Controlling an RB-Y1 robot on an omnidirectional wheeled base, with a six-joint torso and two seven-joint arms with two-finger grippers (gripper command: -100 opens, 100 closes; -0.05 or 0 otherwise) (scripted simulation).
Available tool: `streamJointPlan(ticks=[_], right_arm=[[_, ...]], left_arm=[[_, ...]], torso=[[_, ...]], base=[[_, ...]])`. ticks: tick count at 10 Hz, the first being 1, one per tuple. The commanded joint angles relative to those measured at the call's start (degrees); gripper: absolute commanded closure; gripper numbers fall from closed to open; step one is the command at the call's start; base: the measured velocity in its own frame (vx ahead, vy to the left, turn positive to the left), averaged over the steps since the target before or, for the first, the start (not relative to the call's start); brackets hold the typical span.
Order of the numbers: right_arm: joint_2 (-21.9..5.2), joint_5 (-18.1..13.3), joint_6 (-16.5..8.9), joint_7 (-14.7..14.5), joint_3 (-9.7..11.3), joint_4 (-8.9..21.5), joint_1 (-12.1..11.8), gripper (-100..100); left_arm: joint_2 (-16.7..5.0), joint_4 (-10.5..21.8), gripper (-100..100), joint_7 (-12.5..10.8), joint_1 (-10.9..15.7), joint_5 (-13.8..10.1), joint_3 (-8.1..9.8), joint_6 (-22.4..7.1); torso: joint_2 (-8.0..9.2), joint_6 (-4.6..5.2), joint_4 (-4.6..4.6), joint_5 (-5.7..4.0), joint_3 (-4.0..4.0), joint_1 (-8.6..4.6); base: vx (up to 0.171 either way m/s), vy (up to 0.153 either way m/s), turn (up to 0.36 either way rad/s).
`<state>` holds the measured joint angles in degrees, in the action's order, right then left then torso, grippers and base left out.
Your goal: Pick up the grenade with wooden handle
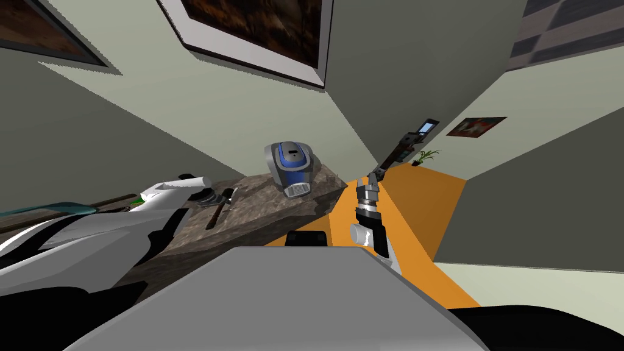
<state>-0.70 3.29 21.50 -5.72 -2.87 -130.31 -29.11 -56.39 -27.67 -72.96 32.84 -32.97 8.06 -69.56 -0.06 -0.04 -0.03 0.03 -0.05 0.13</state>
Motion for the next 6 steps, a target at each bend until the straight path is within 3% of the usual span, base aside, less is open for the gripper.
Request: streamJointPlan(ticks=[1,3,4,6], right_arm=[[0.0,0.0,0.0,0.0,0.0,0.0,0.0,0],[0.0,0.0,0.0,0.0,0.0,0.0,0.0,0],[0.0,0.0,0.0,0.0,0.0,0.0,0.0,0],[0.0,0.0,0.0,0.0,0.0,0.0,0.0,0]], left_arm=[[0.1,1.7,-100,0.7,0.9,0.2,-0.19,1.0],[0.4,2.8,-100,1.2,1.1,0.3,-0.11,1.8],[0.5,3.1,100,1.4,1.1,0.3,-0.11,2.2],[0.5,3.1,100,1.3,1.1,0.3,-0.09,2.1]], torso=[[0.0,0.0,0.0,0.0,0.0,0.0],[0.09,-0.01,0.02,-0.02,0.06,-0.08],[0.11,0.0,0.03,-0.03,0.06,-0.08],[0.12,0.0,0.03,-0.04,0.07,-0.08]], base=[[0.0,0.0,0.0],[0.002,-0.002,0.006],[0.0,0.0,0.0],[0.0,0.0,0.0]])
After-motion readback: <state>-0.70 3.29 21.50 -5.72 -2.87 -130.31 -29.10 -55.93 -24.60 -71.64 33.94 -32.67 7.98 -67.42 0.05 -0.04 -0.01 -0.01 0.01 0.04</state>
